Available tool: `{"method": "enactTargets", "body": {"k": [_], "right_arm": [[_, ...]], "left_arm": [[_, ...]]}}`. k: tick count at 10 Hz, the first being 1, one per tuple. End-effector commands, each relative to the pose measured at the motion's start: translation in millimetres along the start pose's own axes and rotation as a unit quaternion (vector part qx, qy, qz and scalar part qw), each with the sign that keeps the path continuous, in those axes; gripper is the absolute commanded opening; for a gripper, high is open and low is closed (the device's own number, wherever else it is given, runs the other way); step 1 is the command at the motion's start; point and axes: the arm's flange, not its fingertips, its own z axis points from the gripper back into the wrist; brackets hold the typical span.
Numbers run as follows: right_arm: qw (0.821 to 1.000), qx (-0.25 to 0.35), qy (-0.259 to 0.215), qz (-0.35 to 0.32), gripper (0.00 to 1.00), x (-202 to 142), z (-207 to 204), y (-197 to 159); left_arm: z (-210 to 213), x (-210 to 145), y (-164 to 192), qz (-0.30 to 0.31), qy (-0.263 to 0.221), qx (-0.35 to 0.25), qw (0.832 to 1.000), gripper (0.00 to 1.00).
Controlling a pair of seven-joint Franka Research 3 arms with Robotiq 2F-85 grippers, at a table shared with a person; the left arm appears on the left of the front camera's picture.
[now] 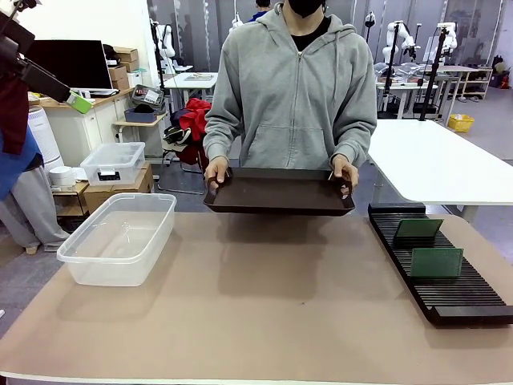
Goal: Sort PCBs into racks and boxes based on the side picked up.
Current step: If the short side of the Blank PCB is picked up, insert it into the PCB Rack ; if the long side is picked up, place it in the Organizing box.
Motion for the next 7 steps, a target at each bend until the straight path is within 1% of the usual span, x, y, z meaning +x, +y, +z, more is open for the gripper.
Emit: {"method": "enactTargets", "body": {"k": [1,7], "right_arm": [[1.000,0.008,-0.006,-0.005,1.00,-0.5,-3.5,-0.5],[1.000,0.008,-0.006,-0.005,1.00,-0.5,-3.5,-0.5]], "left_arm": [[-1.1,-1.7,0.3,0.000,-0.005,0.000,1.000,1.00],[-1.1,-1.7,0.3,0.000,-0.005,0.000,1.000,1.00]]}}
